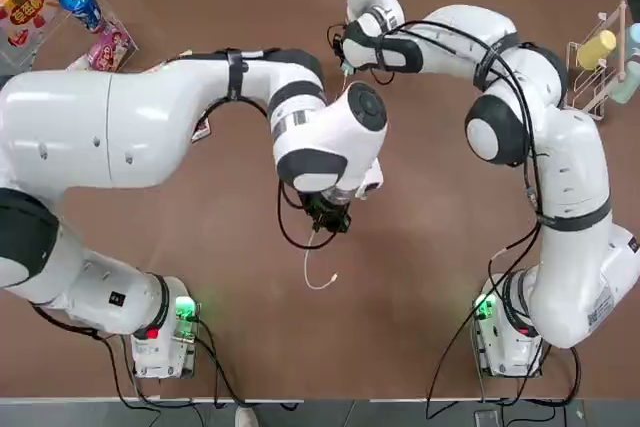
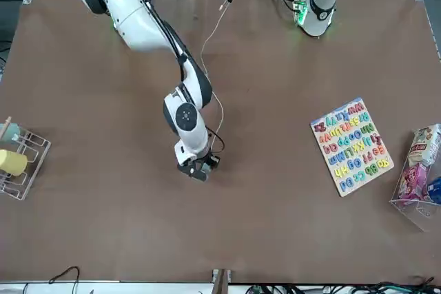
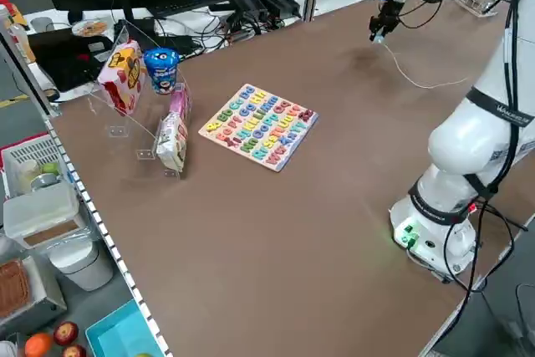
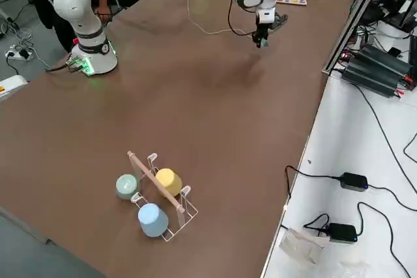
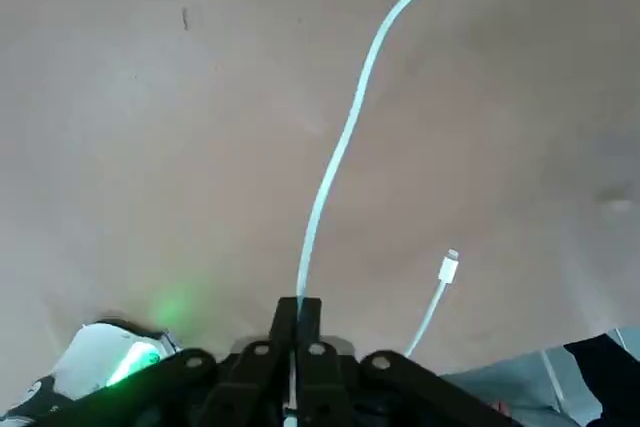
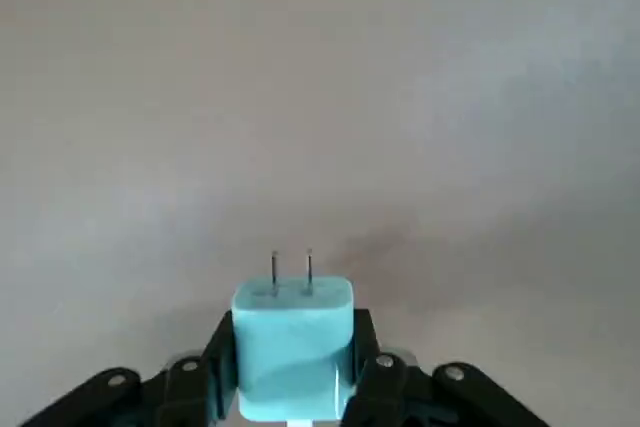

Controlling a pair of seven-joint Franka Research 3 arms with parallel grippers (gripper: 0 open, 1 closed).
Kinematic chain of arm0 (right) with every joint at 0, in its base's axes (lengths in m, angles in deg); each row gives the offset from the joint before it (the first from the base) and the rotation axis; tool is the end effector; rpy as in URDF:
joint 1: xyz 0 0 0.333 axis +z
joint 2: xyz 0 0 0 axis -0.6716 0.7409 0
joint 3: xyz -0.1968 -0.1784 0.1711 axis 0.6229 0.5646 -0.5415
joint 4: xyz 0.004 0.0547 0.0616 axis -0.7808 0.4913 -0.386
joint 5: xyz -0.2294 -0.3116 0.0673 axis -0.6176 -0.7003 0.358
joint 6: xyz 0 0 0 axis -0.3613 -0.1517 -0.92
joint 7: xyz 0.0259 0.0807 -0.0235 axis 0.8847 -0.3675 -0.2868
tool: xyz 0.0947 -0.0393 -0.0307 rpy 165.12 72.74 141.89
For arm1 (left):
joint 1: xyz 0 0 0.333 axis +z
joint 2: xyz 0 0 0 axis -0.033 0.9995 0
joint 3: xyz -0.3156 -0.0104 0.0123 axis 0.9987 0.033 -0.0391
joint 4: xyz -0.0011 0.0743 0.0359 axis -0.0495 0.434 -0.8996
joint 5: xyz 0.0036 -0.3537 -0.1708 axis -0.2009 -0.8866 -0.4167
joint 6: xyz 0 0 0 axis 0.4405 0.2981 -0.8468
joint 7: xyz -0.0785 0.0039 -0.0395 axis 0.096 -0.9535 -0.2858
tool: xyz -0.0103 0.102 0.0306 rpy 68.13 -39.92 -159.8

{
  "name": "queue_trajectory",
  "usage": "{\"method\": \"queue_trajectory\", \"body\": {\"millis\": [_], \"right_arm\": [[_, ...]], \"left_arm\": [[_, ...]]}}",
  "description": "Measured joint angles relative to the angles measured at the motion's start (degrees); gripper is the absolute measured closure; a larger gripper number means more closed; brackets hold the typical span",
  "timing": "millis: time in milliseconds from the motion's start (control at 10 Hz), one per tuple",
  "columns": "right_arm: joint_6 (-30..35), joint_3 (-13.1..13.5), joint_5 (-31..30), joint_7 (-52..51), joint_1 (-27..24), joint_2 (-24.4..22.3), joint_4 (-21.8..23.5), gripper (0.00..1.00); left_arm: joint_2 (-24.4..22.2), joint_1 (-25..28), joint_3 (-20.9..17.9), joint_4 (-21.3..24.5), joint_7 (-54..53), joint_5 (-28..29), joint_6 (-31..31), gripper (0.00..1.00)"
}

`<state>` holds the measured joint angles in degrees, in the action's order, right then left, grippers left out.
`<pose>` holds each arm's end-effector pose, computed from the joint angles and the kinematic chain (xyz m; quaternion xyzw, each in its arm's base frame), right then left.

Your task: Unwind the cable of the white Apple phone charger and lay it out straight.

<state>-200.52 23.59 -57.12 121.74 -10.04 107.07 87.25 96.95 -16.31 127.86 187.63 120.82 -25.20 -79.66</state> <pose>0.6265 0.4369 0.2373 -0.9850 0.1499 -0.0504 0.0693 0.1365 -0.5290 0.4328 -0.9584 0.2505 0.0881 0.1044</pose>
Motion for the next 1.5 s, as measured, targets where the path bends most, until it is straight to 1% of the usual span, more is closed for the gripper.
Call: {"method": "queue_trajectory", "body": {"millis": [100, 300, 400, 900, 1200, 1500], "right_arm": [[-1.43, 0.09, -0.01, -2.63, -0.48, 0.09, -0.02, 0.52], [-5.26, 1.12, -0.02, -7.12, -1.19, 0.76, -0.17, 0.52], [-6.3, 1.47, -0.02, -8.59, -1.46, 1.37, -0.91, 0.52], [-7.43, 2.04, -0.02, -12.49, -3.21, 6.56, -7.2, 0.52], [-11.06, 2.05, -0.02, -15.32, -4.06, 8.55, -8.08, 0.52], [-11.45, 2.07, -0.02, -16.79, -4.34, 9.69, -8.77, 0.52]], "left_arm": [[0.03, 0.21, -0.02, 0.0, -0.01, 0.0, 0.0, 0.97], [0.04, 0.23, -0.03, 0.0, -0.01, 0.01, 0.0, 0.97], [0.04, 0.22, -0.03, 0.01, -0.01, 0.01, 0.0, 0.97], [0.29, -0.41, 0.02, 0.08, -0.07, 0.01, 0.0, 0.97], [0.32, -0.39, 0.01, 0.08, -0.07, 0.01, -0.02, 0.97], [0.58, -0.05, -0.05, 0.07, -0.07, 0.01, -0.04, 0.97]]}}
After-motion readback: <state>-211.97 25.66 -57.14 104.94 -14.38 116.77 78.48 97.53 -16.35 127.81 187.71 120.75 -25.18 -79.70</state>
